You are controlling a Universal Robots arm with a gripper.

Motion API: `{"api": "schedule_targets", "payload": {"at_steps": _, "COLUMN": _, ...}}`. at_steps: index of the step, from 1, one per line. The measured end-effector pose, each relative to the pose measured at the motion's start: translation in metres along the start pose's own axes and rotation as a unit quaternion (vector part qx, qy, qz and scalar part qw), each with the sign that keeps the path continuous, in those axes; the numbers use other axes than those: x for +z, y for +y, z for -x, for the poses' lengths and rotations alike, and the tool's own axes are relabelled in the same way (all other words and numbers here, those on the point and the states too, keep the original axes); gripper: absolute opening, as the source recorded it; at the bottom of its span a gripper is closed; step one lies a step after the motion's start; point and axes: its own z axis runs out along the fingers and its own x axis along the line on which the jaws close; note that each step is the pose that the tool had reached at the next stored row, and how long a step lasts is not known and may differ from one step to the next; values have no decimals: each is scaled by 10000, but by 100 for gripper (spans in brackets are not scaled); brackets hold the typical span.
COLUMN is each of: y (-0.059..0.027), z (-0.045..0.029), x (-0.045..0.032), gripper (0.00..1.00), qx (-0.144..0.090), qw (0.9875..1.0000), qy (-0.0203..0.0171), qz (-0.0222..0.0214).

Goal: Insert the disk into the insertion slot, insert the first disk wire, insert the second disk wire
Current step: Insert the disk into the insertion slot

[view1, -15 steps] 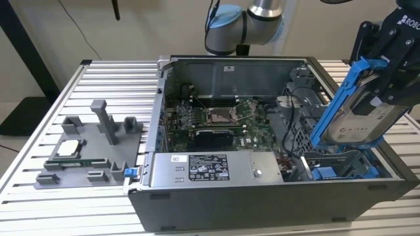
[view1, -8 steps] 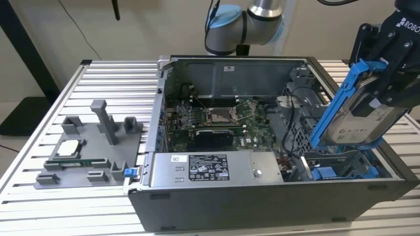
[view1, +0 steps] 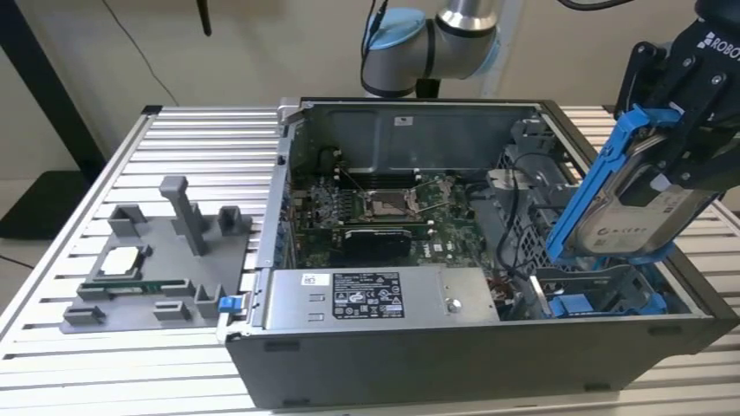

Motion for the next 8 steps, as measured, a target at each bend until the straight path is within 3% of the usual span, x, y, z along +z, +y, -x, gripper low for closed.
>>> {"api": "schedule_targets", "payload": {"at_steps": 8, "y": -3, "z": 0, "x": 22, "gripper": 0, "qx": 0, "qw": 10000, "qy": 1, "qz": 0}}
